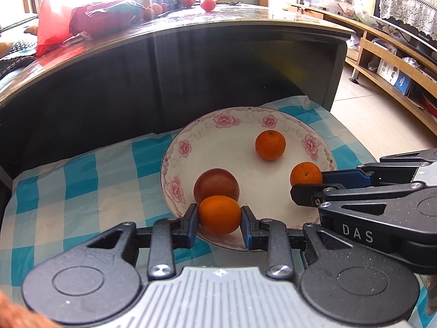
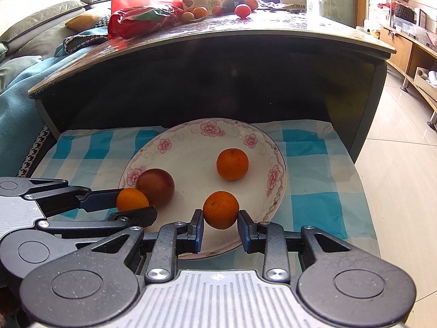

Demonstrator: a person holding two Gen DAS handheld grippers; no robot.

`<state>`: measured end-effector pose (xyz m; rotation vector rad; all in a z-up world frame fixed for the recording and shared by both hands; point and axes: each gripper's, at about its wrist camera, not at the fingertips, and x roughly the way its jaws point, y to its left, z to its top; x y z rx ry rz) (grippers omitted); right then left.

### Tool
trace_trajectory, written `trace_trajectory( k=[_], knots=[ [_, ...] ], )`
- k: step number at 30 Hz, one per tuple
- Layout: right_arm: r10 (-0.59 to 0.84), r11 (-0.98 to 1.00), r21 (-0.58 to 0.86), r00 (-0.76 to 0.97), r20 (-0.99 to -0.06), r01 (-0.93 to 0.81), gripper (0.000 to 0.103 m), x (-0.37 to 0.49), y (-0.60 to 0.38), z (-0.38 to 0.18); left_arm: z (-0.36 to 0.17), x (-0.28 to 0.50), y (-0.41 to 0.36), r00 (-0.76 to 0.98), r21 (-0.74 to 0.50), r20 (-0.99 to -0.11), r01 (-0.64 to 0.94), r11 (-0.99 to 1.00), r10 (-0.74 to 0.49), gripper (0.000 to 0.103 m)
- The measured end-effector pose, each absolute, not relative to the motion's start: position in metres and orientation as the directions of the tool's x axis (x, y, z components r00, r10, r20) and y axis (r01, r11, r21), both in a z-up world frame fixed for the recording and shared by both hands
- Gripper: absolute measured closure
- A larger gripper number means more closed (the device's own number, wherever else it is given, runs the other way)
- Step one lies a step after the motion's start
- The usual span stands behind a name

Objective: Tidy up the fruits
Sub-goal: 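Carry both held oranges over the flowered plate, then open right tool to drop its orange while left tool releases its orange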

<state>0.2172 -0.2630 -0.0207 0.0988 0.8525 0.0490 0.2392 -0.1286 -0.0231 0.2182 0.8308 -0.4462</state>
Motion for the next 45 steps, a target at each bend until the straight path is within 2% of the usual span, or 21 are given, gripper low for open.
trace_trajectory(
  k=[11, 30, 45],
  knots=[
    [0.082, 0.993, 0.119, 0.659, -0.748, 0.011, 0.077, 0.221, -0.267, -0.021, -0.023, 0.242, -0.127, 0.584, -0.012, -0.752, 0.451, 0.892, -0.306, 0.063],
    [0.081, 0.988, 0.15, 0.699, -0.71, 0.039, 0.063, 0.217, -0.276, -0.009, -0.009, 0.243, -0.12, 0.601, -0.057, -0.724, 0.435, 0.899, -0.337, 0.059],
    [0.083, 0.991, 0.134, 0.709, -0.7, 0.017, 0.063, 0.184, -0.27, 0.01, 0.019, 0.22, -0.096, 0.632, -0.067, -0.703, 0.398, 0.915, -0.327, 0.058]
  ],
)
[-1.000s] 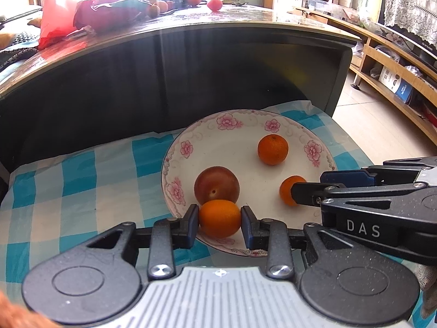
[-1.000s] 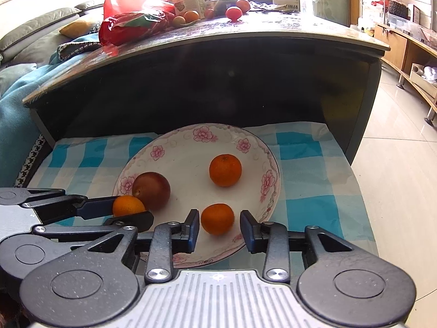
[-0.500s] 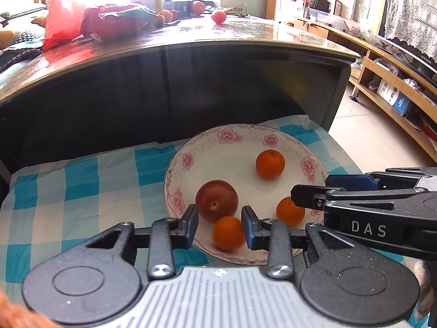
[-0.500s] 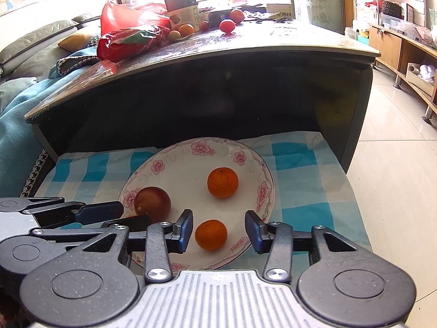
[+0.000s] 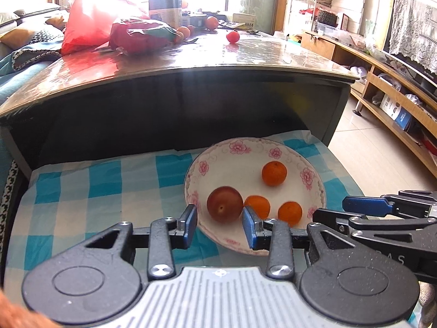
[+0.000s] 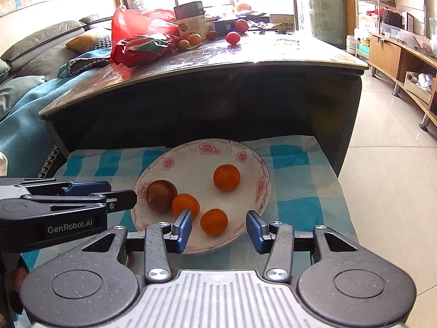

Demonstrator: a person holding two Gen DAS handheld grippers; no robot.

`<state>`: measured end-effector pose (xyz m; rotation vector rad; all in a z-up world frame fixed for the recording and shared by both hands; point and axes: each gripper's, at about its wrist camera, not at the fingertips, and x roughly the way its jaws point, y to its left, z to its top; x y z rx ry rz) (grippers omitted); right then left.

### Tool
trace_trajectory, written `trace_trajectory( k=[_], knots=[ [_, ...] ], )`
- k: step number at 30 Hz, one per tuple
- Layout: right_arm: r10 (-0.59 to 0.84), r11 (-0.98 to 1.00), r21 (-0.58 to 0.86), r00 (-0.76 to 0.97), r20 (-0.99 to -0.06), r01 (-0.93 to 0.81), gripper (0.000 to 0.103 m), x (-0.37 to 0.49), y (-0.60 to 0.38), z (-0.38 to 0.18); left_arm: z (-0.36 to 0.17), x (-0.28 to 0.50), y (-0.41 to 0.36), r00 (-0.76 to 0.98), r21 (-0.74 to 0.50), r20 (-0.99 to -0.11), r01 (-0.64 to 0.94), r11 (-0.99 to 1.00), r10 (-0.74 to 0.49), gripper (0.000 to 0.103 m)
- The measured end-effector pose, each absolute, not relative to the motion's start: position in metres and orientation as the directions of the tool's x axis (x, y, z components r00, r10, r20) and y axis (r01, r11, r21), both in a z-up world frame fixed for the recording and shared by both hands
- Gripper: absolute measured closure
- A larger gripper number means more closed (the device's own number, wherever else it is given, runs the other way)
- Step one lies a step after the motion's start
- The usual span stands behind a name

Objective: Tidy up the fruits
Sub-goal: 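Open right tool to drop its orange while left tool releases its orange, then move both tools back toward the tomatoes and brown fruits on the cloth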

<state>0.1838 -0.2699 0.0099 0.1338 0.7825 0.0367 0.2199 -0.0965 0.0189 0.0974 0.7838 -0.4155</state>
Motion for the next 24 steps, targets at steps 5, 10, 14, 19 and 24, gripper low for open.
trace_trajectory(
  k=[5, 10, 14, 19, 24],
  knots=[
    [0.107, 0.991, 0.135, 0.691, -0.715, -0.015, 0.063, 0.158, -0.258, 0.011, 0.022, 0.195, -0.084, 0.621, -0.044, -0.717, 0.414, 0.909, -0.317, 0.058],
    [0.12, 0.991, 0.131, 0.658, -0.743, -0.033, 0.063, 0.137, -0.244, 0.006, 0.015, 0.171, -0.064, 0.596, -0.014, -0.75, 0.421, 0.907, -0.288, 0.055],
    [0.137, 0.989, 0.138, 0.647, -0.75, -0.049, 0.062, 0.122, -0.237, 0.008, 0.004, 0.156, -0.044, 0.583, 0.016, -0.769, 0.427, 0.904, -0.262, 0.055],
    [0.153, 0.988, 0.128, 0.624, -0.766, -0.085, 0.061, 0.125, -0.224, -0.004, -0.015, 0.15, -0.026, 0.587, 0.067, -0.776, 0.44, 0.895, -0.231, 0.055],
    [0.211, 0.977, 0.151, 0.613, -0.761, -0.148, 0.061, 0.131, -0.204, -0.015, -0.02, 0.153, -0.018, 0.58, 0.079, -0.78, 0.465, 0.882, -0.236, 0.055]
  ],
)
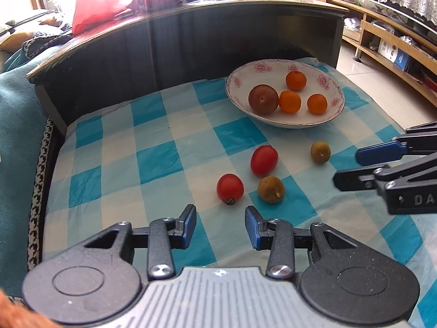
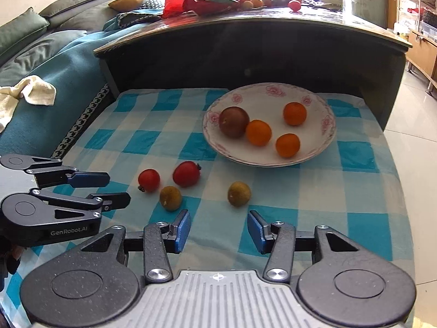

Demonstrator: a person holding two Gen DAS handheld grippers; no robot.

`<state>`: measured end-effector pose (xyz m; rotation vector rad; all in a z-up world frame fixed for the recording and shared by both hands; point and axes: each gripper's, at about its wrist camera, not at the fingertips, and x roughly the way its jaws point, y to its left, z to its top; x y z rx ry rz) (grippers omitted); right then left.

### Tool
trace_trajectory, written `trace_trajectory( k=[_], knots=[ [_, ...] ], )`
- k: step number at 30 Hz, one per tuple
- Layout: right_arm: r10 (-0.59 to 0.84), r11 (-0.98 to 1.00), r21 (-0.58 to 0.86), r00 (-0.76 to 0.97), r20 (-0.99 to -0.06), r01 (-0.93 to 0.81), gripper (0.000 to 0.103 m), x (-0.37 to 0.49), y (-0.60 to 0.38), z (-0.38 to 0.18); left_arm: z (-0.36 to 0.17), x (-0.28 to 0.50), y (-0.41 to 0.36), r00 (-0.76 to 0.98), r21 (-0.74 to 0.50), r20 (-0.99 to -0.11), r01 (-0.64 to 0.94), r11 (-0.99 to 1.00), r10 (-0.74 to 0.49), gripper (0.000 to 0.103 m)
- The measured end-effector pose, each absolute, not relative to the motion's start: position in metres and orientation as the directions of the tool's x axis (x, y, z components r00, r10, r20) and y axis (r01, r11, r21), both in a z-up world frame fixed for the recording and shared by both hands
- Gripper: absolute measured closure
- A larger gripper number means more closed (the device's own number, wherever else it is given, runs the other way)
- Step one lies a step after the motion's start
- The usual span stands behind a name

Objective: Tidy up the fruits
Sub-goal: 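Move both tools back toward the tomatoes and brown fruits on the cloth, then close right tool on a small brown fruit while left tool grasps a red cherry tomato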

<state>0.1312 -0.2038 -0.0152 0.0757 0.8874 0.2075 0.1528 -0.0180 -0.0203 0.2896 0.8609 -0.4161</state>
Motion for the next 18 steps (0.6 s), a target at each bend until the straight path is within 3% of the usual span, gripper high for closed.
trace_trajectory(
  k=[10, 15, 18],
  knots=[
    [0.265, 0.959, 0.147, 0.576, -0.773, -0.244, 0.062, 0.156, -0.159, -0.036, -0.023, 0.158, 0.002, 0.56, 0.041, -0.787, 0.467, 0.883, -0.259, 0.055],
    [0.264, 0.957, 0.143, 0.56, -0.785, -0.252, 0.07, 0.167, -0.15, -0.048, -0.026, 0.162, 0.006, 0.555, 0.03, -0.788, 0.467, 0.884, -0.266, 0.055],
    [0.255, 0.958, 0.123, 0.565, -0.785, -0.26, 0.081, 0.169, -0.147, -0.05, -0.029, 0.166, 0.005, 0.552, 0.027, -0.79, 0.468, 0.883, -0.268, 0.055]
  ],
)
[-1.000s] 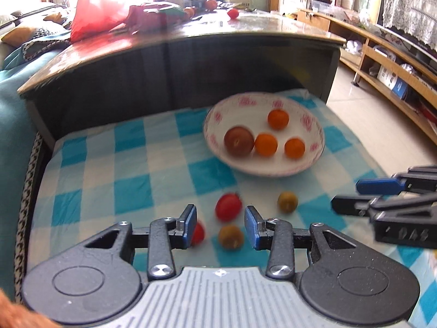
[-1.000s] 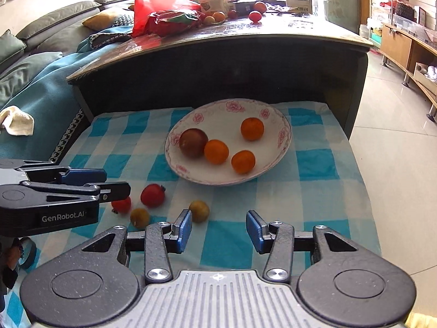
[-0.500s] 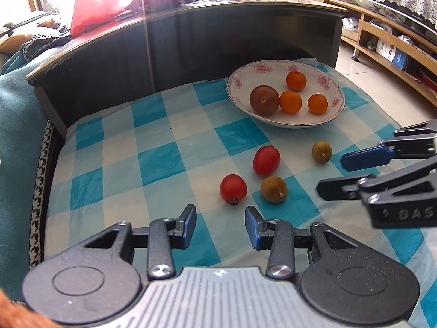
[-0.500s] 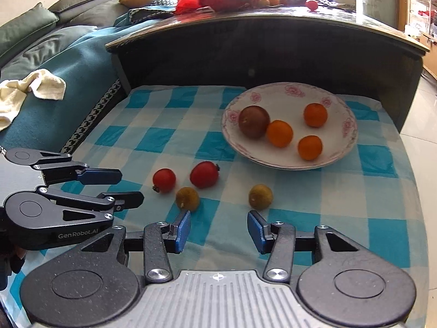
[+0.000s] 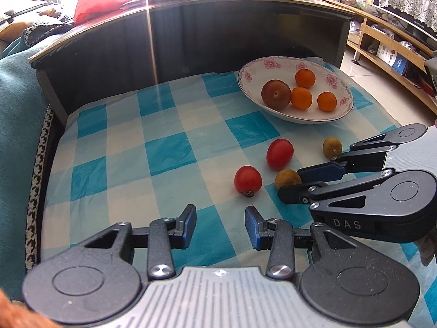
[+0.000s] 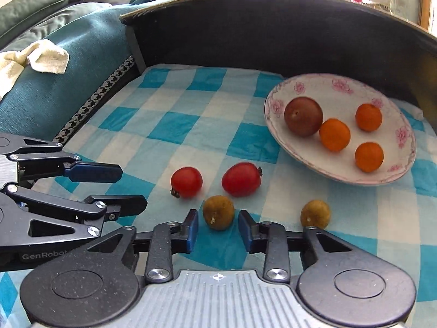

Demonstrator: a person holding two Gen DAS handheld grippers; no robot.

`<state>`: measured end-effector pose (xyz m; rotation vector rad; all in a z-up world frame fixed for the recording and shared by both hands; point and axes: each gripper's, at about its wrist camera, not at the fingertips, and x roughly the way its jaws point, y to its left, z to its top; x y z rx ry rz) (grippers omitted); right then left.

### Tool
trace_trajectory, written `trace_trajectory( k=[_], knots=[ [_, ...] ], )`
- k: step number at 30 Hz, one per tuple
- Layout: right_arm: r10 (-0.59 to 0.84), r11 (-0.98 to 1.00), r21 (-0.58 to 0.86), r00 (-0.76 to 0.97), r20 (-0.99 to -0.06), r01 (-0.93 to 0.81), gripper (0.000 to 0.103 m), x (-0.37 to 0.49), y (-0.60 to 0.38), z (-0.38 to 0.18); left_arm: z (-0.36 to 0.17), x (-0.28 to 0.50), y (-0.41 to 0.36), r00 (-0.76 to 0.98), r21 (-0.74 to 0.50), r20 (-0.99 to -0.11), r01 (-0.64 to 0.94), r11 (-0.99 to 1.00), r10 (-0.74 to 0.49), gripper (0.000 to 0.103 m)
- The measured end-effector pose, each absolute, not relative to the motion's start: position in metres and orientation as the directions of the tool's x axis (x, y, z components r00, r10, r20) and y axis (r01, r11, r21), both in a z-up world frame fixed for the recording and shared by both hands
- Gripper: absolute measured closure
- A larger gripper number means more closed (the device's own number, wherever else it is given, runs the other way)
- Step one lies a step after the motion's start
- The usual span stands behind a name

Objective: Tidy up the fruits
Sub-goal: 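Close right tool on a small brown fruit while left tool grasps a red cherry tomato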

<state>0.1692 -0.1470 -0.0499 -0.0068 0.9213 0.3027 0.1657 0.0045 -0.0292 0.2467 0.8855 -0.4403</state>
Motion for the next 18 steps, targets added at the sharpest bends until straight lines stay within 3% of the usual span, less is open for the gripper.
trace_trajectory(
  k=[9, 18],
  knots=[
    [0.234, 0.967, 0.127, 0.566, -0.79, -0.222, 0.083, 0.16, -0.164, -0.039, -0.037, 0.176, -0.019, 0.539, 0.019, -0.785, 0.513, 0.858, -0.305, 0.054],
    [0.219, 0.974, 0.147, 0.555, -0.803, -0.171, 0.083, 0.145, -0.19, -0.037, -0.05, 0.192, -0.034, 0.555, 0.045, -0.788, 0.484, 0.874, -0.267, 0.054]
  ],
)
